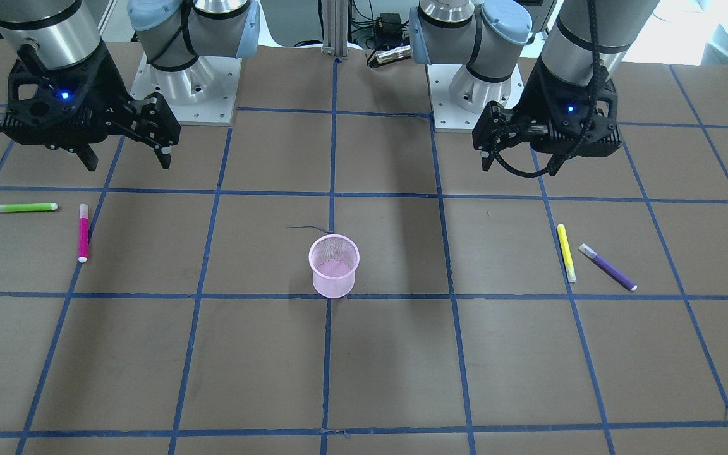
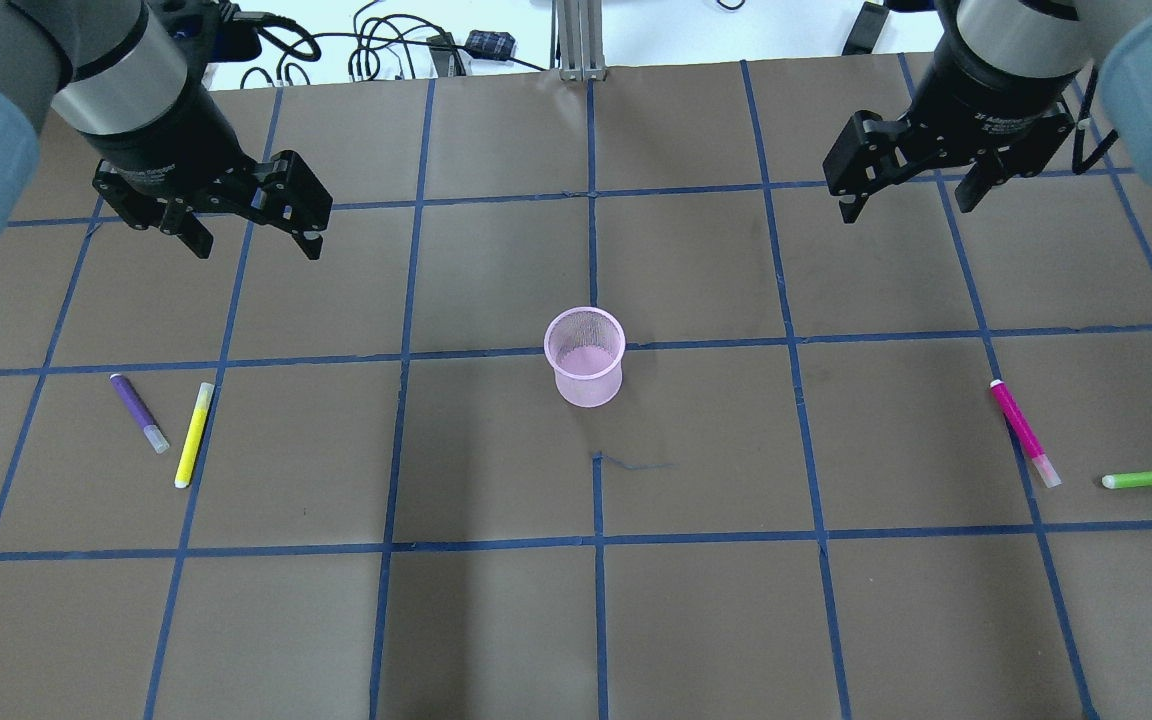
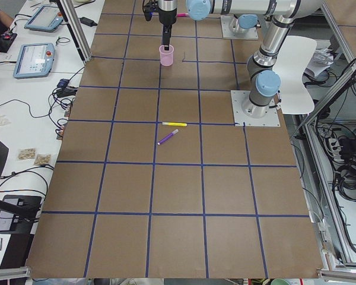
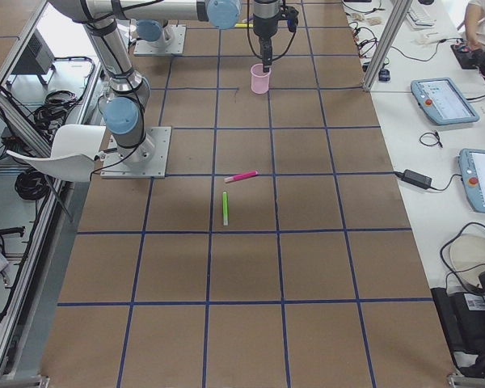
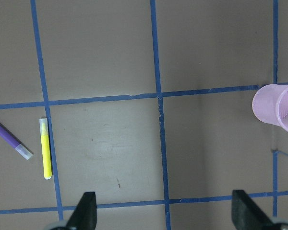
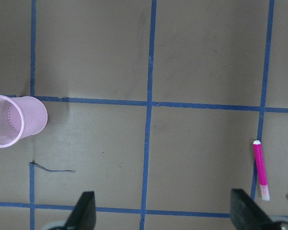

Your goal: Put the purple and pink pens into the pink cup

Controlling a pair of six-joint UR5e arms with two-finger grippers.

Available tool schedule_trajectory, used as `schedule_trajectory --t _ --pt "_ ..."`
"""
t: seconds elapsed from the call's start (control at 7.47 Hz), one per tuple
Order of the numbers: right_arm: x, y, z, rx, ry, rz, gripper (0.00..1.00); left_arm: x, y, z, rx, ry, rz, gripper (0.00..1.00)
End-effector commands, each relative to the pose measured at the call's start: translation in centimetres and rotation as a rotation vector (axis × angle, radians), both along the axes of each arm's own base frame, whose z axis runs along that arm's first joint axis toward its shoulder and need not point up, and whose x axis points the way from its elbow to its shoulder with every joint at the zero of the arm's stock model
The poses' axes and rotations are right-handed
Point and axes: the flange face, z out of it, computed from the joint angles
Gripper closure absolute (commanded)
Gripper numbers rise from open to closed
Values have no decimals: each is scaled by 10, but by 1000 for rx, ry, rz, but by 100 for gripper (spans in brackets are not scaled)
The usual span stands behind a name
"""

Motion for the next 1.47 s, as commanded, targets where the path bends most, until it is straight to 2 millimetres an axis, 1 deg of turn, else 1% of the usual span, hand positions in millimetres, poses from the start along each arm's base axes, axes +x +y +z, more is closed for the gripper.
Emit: schedule_trajectory --t 0.0,0.13,0.27,0.4,0.54,0.67,0.8,0.94,1.07,1.21,1.34 --pt "-2 -1 -4 6 2 1 0 2 -2 -3 7 -2 2 0" --pt "-7 -3 -2 -3 19 20 0 5 -4 -4 7 5 14 0" --pt "-31 -6 -4 8 33 41 0 8 -5 -5 12 3 20 0" --pt "-65 -9 -12 36 27 34 0 18 -7 -6 12 3 32 0" --pt "-104 -11 -40 63 20 59 0 37 -10 -3 6 2 71 0" --pt "-150 -8 -69 50 31 95 0 62 -15 -5 8 2 119 0" --pt "-186 8 -115 81 12 136 0 91 -22 -10 4 2 179 0" --pt "-202 20 -167 75 14 206 0 143 -33 -26 25 16 285 0" --pt "-211 12 -213 14 61 224 0 196 -34 -41 43 23 377 0" --pt "-221 -5 -245 -3 78 309 0 241 -26 -73 79 54 466 0" --pt "-223 -10 -286 44 40 327 0 276 -21 -99 20 99 529 0"
